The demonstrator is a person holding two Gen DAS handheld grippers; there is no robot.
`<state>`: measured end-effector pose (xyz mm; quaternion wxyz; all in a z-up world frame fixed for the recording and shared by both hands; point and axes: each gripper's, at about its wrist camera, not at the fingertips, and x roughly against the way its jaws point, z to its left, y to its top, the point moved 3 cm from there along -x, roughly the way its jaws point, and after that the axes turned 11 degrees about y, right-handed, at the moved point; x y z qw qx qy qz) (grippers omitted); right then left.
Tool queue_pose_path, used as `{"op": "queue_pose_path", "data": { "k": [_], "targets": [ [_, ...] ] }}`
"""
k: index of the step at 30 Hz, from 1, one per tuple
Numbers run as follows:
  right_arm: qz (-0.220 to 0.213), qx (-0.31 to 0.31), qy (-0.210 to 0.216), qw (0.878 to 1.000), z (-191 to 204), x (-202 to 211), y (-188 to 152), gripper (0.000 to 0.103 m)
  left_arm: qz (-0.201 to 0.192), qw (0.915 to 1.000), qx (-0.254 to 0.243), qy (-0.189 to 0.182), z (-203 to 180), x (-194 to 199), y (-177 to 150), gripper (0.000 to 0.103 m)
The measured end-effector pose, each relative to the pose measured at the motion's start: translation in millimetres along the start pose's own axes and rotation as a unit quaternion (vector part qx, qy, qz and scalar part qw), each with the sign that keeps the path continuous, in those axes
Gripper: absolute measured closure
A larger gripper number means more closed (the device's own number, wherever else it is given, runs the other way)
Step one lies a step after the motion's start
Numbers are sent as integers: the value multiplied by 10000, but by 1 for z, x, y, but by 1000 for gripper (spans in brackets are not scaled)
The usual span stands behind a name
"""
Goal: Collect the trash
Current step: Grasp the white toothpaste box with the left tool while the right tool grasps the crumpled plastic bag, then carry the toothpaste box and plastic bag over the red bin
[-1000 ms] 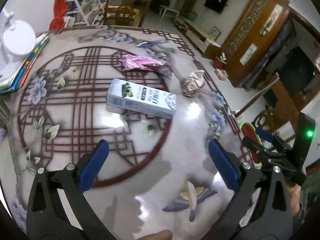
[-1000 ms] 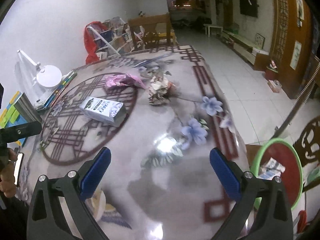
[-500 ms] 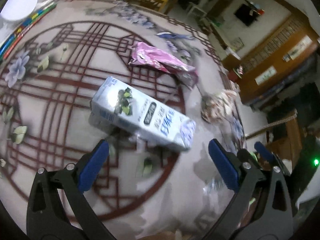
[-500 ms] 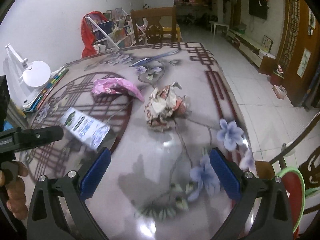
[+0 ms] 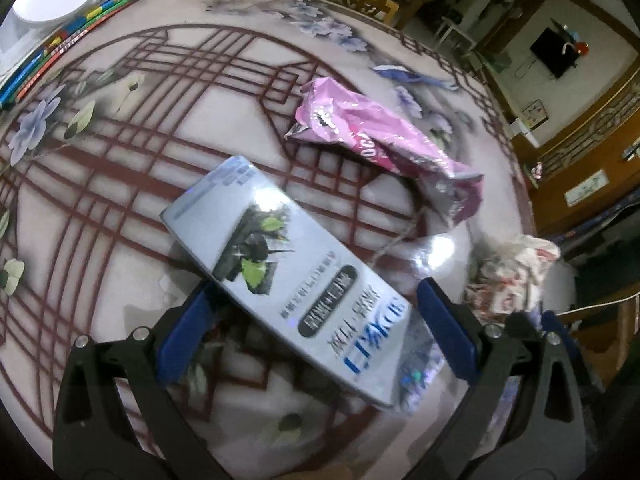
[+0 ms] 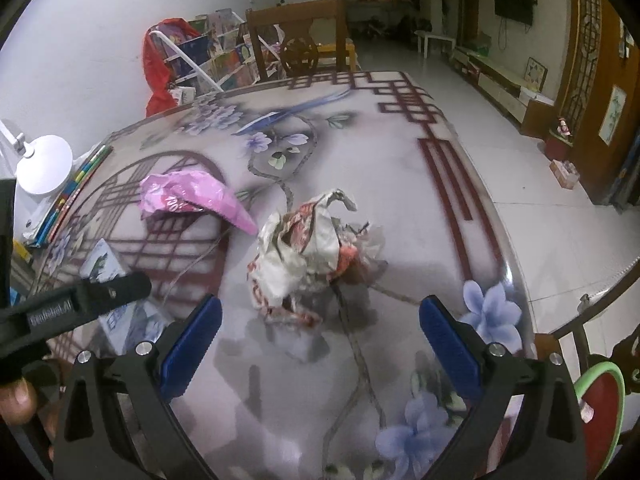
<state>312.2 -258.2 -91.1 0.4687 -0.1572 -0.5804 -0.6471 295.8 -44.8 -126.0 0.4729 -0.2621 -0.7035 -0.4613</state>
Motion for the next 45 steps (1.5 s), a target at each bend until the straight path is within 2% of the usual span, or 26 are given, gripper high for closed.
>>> {"op": "queue_pose_path", "data": {
  "k": [2,7,8,10,12,13,14,17,25,45],
  "targets": [
    [-24,22,-3,10000,1,-6,5,7,-97,9998,-171,25,0,0,1,7],
    [37,159,-12,9999,7,-23,13,8,-169,9986,-497,-94,1,0,6,17],
    [53,195,11,9998,9,-27,14,12,-181,9982,-566,-117,0,1,7,18],
    [128,263,64,9996,14,-33,14,27,-184,9973,-684,-187,1,2,8,25],
    [200,297,59,9993,17,-36,12,48,-197,9960,-823,-280,1,4,7,29],
    [215,306,63,9993,19,-36,10,51,-213,9954,-883,-302,0,5,6,32],
    [216,311,67,9993,20,-35,8,60,-239,9944,-976,-341,-1,7,4,33],
    [189,356,63,9992,24,-29,1,70,-267,9919,-1161,-439,-1,12,-3,40],
    [132,329,45,9994,30,-2,-15,75,-214,9894,-1323,-566,8,23,-16,51],
    [-182,320,183,9992,67,90,-61,75,-488,9805,-1790,-643,23,103,-65,53]
  ]
}}
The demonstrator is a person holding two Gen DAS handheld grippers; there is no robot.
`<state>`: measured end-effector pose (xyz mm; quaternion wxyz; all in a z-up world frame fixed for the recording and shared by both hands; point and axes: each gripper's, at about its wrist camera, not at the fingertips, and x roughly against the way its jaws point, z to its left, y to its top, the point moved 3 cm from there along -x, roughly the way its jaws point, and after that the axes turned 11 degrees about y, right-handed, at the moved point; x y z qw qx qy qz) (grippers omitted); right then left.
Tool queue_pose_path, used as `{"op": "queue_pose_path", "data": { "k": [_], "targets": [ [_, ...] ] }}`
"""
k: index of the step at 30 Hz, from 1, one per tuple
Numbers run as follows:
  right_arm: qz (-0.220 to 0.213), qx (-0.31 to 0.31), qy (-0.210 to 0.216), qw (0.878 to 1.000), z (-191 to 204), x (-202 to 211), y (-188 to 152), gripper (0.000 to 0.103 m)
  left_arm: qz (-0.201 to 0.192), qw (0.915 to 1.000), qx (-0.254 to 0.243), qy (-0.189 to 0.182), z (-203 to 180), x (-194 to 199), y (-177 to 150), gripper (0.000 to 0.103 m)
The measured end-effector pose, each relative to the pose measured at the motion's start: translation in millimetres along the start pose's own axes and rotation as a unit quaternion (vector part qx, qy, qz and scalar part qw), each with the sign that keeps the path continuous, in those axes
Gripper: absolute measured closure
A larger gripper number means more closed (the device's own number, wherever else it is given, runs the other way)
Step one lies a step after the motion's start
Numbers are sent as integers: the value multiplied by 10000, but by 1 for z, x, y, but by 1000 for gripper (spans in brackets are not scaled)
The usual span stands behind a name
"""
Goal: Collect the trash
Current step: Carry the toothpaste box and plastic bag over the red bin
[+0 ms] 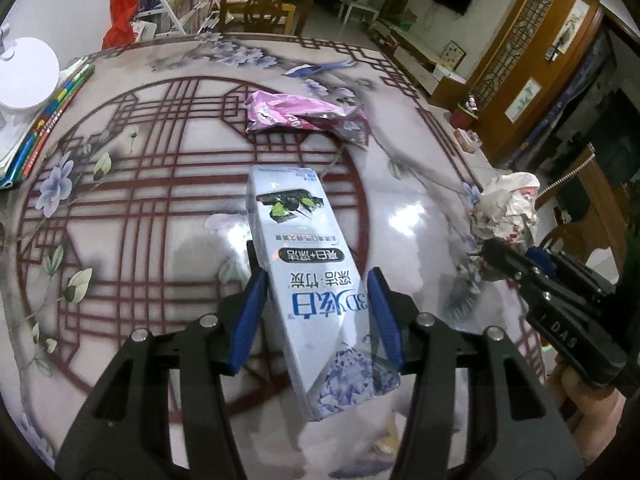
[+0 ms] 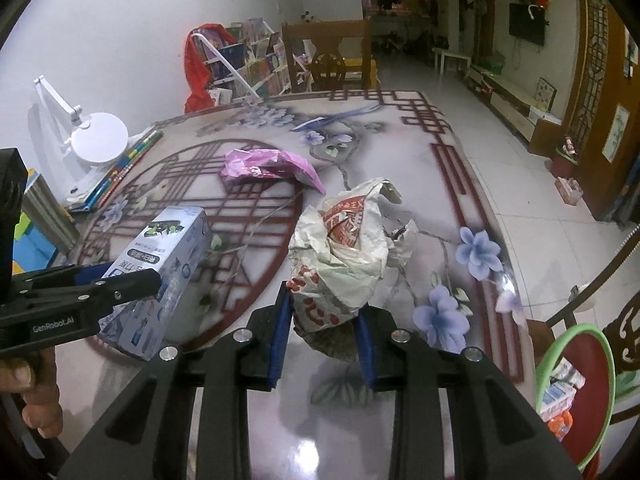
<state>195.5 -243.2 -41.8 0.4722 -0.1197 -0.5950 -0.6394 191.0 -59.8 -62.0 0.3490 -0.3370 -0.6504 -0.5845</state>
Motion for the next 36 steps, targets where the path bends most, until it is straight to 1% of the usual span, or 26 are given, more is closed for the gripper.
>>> {"op": "queue_pose_path", "data": {
  "k": [6,12,17,20,24,27,28,34,36],
  "targets": [
    [-140,-43,34,9999,-2,28,-9,75,-92,9998,-163,-32,-18,20,-6,53],
    [-295,-111,16,9995,-11,53,-15,75,-206,9988,-427,-97,-49,37,-8,54],
    [-457,-237,-74,9986,-30,76,-17,75,-235,9972,-678,-221,-82,42,-8,54],
    [-523,-348,-180,9979,-49,91,-21,75,-241,9956,-842,-335,-105,42,-7,54],
    [-584,-528,-355,9963,-76,109,-32,75,-252,9921,-1080,-579,-140,42,-7,54],
    [-620,-696,-525,9943,-101,123,-43,75,-219,9874,-1286,-898,-173,39,-8,54],
    [-635,-771,-589,9933,-111,128,-47,75,-211,9861,-1349,-952,-181,38,-9,54],
    [-683,-1186,-943,9861,-168,155,-71,75,-96,9723,-1769,-1528,-255,30,-17,54],
    [-681,-1313,-1046,9834,-186,161,-80,75,-45,9673,-1912,-1666,-277,27,-21,54]
  ]
}}
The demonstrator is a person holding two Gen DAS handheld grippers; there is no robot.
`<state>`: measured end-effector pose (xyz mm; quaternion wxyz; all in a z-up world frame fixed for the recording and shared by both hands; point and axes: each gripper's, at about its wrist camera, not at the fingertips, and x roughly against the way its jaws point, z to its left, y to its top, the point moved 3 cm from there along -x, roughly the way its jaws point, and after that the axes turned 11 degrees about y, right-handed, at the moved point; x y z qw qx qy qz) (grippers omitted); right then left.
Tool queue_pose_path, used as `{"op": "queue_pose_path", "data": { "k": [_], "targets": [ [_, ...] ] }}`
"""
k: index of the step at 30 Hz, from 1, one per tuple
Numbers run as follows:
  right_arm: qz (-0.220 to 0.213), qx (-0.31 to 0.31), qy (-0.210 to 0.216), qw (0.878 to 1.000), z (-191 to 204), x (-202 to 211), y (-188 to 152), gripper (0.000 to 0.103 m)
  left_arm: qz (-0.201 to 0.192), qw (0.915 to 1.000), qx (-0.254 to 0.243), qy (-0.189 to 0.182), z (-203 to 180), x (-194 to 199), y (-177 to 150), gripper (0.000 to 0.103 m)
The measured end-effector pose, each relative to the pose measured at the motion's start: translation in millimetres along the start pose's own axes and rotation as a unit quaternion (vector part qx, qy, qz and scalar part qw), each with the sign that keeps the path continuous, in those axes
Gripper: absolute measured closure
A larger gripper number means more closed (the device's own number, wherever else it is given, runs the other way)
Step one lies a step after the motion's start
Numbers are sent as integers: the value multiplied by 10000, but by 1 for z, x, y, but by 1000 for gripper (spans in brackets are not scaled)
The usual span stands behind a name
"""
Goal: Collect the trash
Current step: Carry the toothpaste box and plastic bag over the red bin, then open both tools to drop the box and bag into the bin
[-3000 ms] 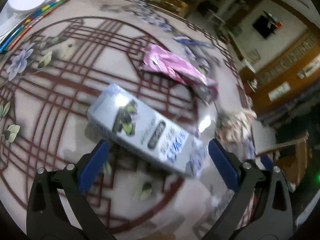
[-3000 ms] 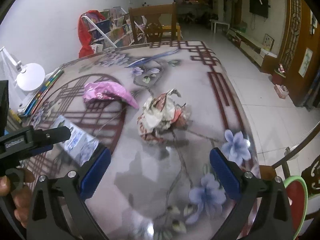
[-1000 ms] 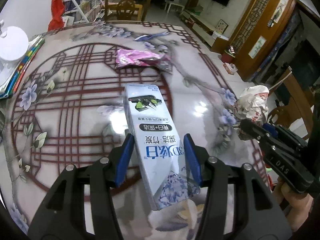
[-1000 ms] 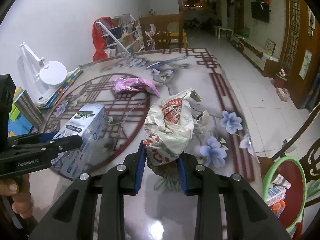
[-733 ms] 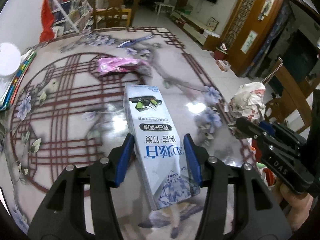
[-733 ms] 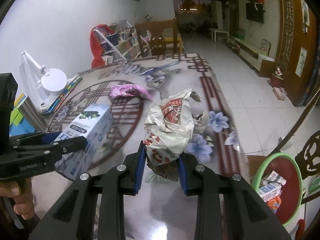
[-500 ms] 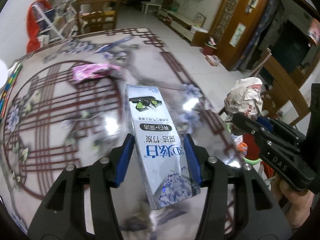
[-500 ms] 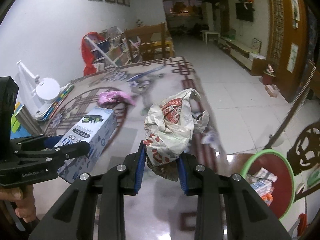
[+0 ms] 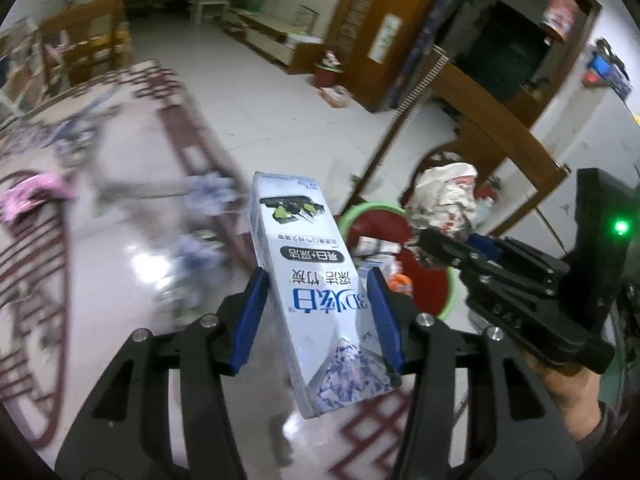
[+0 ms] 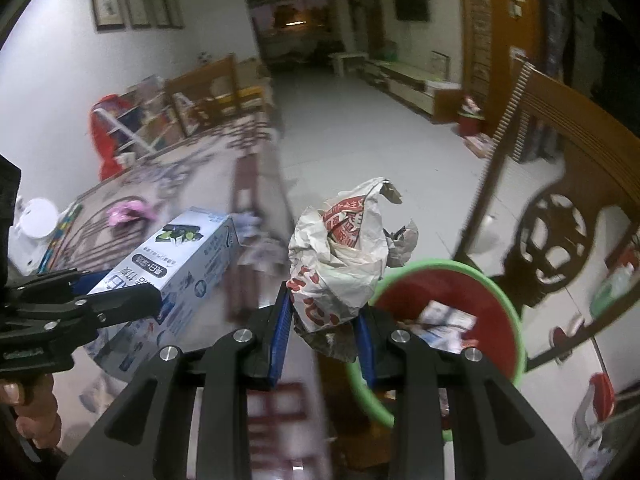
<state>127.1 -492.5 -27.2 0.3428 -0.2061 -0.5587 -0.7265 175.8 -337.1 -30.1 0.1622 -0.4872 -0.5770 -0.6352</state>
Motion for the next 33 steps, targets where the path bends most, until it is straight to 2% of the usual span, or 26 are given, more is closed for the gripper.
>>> {"op": "queue_pose_path", "data": {
  "k": [9,18,19,26,27,28,29,30,31,33],
  "targets": [
    [72,-513,-363,9980,-76,7,-16,75,196,9963,-553,-621,-76,-45,21,54],
    [275,-870,-538,9944,-129,-6,-39,75,567,9916,-760,-879,-119,-92,24,54],
    [299,-907,-543,9940,-132,-9,-41,75,606,9910,-797,-884,-120,-97,24,69],
    [394,-1046,-564,9921,-145,-17,-53,75,707,9901,-929,-779,-128,-117,21,71],
    [407,-1043,-567,9921,-146,-18,-54,75,687,9911,-868,-732,-125,-117,21,67],
    [424,-1039,-571,9920,-146,-19,-55,75,657,9920,-848,-664,-123,-116,21,50],
    [436,-1029,-575,9921,-146,-20,-56,75,597,9931,-808,-605,-118,-113,21,39],
    [465,-1017,-582,9920,-146,-22,-57,75,583,9938,-742,-589,-113,-111,21,20],
    [513,-1015,-570,9919,-146,-24,-59,75,593,9942,-688,-577,-109,-109,20,12],
    [592,-988,-618,9914,-144,-27,-62,75,604,9953,-565,-499,-94,-104,19,5]
  ]
}}
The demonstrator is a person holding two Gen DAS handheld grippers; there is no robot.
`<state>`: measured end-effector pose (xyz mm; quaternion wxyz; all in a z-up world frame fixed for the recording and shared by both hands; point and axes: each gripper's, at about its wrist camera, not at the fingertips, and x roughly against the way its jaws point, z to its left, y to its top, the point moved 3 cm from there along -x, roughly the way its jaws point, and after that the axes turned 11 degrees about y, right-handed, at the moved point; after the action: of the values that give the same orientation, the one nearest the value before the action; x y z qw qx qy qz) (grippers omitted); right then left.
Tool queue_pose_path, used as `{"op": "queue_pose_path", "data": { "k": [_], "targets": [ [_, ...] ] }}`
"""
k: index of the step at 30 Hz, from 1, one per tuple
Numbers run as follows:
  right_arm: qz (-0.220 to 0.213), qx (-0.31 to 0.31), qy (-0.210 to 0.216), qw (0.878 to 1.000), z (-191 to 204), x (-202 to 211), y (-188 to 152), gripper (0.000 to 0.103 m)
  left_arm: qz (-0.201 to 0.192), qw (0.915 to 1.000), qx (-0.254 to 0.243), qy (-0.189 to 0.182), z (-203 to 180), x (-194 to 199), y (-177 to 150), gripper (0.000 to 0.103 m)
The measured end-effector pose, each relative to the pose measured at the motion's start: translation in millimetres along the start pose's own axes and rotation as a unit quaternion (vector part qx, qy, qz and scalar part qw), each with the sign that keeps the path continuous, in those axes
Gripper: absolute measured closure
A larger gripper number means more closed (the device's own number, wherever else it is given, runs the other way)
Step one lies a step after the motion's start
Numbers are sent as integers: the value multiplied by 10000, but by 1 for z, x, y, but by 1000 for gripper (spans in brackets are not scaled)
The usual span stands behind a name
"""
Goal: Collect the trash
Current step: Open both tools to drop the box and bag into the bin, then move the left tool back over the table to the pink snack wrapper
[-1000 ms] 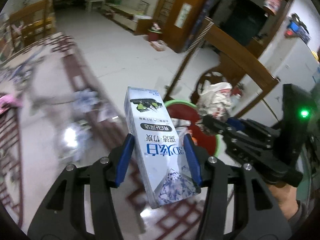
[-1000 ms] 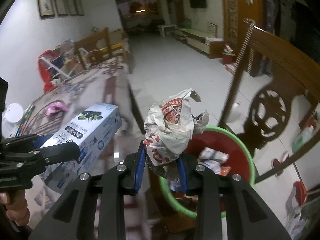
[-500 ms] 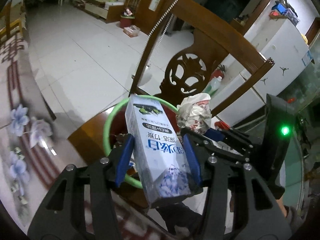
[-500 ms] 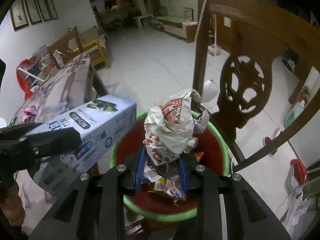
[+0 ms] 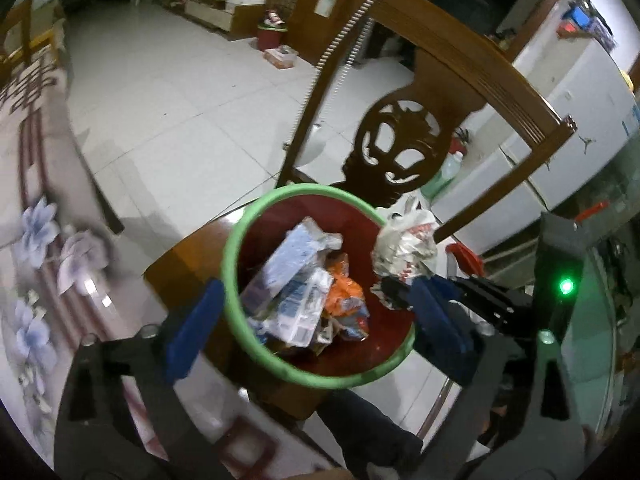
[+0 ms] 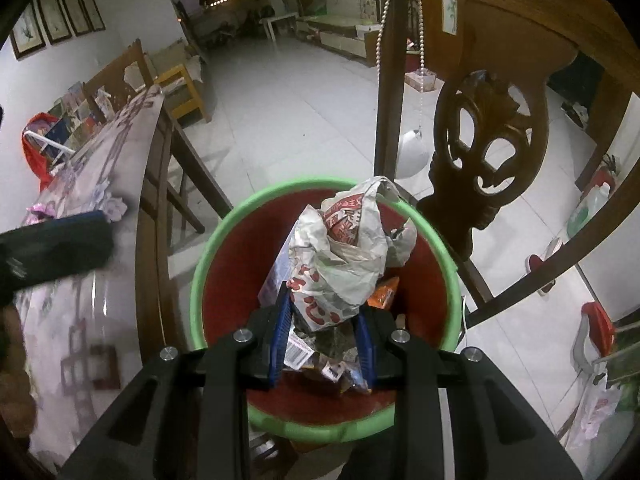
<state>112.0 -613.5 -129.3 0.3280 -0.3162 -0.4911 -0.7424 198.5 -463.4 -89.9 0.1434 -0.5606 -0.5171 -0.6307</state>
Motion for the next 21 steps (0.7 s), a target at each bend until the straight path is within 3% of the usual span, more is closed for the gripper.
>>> {"op": "queue_pose_path", "data": {
  "k": [6,11,12,13,14,17,19,21],
  "targets": [
    [418,-34,-145,9990,5,-14,-14,75,-138,9987,241,421,50,31,-14,5],
    [522,-3,-165,9985,14,-24,-18,71,-222,9964,563,592,92,58,-28,5],
    [583,2,-192,9981,16,-27,-19,62,-250,9959,608,620,99,63,-32,5],
    [613,-24,-223,9979,17,-29,-20,43,-292,9952,661,655,107,71,-35,5],
    [579,-44,-272,9979,17,-28,-20,36,-335,9943,722,702,116,78,-38,5],
    [499,0,-326,9982,25,-23,-20,30,-439,9925,860,753,135,95,-45,5],
    [426,31,-413,9982,31,-17,-19,17,-524,9907,960,810,149,109,-51,5],
    [336,79,-486,9982,36,-10,-17,12,-627,9885,1070,860,164,125,-59,5]
  ]
}}
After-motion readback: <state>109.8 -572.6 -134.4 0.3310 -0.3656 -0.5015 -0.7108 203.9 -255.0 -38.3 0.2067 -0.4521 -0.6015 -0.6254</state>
